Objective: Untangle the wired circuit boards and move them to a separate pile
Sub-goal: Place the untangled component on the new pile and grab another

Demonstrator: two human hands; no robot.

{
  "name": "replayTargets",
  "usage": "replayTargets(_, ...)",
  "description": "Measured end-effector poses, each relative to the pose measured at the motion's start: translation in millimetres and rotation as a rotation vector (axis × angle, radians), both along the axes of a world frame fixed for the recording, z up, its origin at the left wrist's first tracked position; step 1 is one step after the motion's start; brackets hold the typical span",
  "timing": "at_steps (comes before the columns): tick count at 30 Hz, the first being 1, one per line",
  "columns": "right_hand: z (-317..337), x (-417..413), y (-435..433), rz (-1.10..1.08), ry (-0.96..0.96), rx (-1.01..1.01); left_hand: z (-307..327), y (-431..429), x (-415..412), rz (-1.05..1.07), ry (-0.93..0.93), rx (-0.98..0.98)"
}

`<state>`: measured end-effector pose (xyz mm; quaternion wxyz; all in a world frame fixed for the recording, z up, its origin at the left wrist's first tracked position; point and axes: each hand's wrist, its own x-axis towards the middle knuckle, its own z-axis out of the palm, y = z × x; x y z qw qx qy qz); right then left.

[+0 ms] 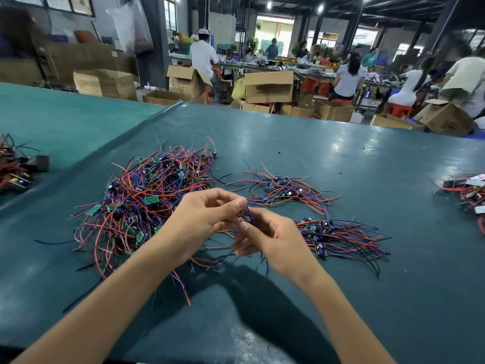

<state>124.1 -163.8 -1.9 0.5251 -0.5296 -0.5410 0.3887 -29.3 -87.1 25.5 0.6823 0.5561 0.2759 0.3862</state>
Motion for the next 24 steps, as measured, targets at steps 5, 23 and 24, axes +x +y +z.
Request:
replayTargets(5, 19, 1, 7, 0.078, -0.026, -0.022, 16, 19, -4, 0.041, -0.075, 0.012)
replayTargets(23, 51, 173, 133, -0.473, -0.542, -0.430, -39, -4, 10, -0.035, 1.185, 0.891)
replayTargets(24, 47, 177, 134, -0.490, -0.713, -0.490, -40, -3, 10, -0.029, 1.177, 0.894)
